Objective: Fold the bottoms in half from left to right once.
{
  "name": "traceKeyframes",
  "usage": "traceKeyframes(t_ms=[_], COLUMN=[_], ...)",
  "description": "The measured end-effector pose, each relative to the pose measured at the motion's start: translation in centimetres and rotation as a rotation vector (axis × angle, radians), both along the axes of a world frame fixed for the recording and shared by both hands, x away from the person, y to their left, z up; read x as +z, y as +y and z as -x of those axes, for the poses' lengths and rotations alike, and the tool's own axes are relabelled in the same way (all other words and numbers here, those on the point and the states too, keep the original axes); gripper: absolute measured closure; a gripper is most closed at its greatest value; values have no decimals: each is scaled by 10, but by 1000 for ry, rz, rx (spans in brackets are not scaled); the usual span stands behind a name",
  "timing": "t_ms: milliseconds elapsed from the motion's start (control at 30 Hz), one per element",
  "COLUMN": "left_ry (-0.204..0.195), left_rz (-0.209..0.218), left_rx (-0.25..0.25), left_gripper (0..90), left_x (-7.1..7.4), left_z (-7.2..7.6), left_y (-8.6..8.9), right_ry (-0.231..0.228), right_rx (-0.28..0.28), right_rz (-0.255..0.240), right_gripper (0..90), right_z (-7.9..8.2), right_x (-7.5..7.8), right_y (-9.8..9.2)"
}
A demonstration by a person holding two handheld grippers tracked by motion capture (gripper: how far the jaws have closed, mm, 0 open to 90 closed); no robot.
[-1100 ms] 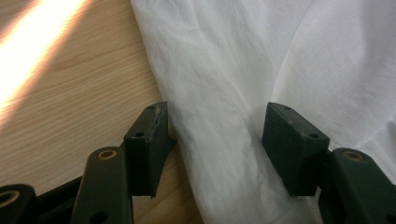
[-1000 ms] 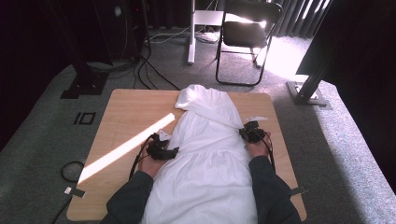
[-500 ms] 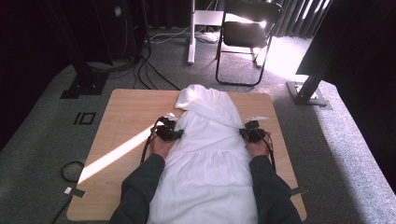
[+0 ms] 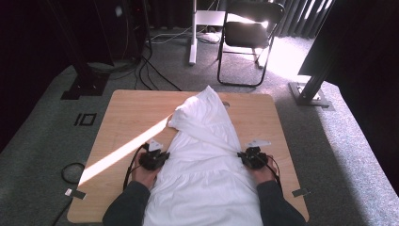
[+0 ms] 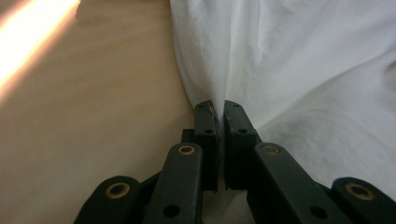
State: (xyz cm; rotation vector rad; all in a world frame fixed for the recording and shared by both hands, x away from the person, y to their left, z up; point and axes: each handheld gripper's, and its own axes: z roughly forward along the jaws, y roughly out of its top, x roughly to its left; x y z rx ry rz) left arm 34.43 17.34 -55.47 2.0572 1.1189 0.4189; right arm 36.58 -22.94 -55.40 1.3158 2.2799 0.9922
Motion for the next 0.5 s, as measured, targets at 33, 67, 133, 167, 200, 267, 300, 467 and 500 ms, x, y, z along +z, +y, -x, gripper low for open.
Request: traceKeyframes(t_ms=[33,67,133,167,200,267,300,467,500], left_ry=[-3,-3,5,-3,-12,-26,-26,-56,-56], left_rz=[10,12,5,-13,-33,-56,-54,-46,-45], left_rx=[-7,-16,-30,-40,-41,-32,-19,1,-1], left_gripper=[866,866,856,834,779,670,624,517,511], left_x=[-1,-2,-1,-1,0,2,3,13,16], left_z=[12,22,36,40,42,41,38,19,13], left_y=[2,4,5,5,4,4,5,2,-1], right_ry=[7,13,33,45,54,44,18,-63,-78], right_rx=[10,19,32,40,46,57,54,75,97], right_rz=[-13,-25,-45,-47,-42,-24,-21,-57,-53], right_gripper=[881,881,881,880,868,751,687,516,495], right_z=[10,20,38,44,48,51,50,34,30], right_x=[-1,-1,-1,-1,0,2,4,28,34], right_y=[0,-1,-3,-3,-3,-2,-2,10,17])
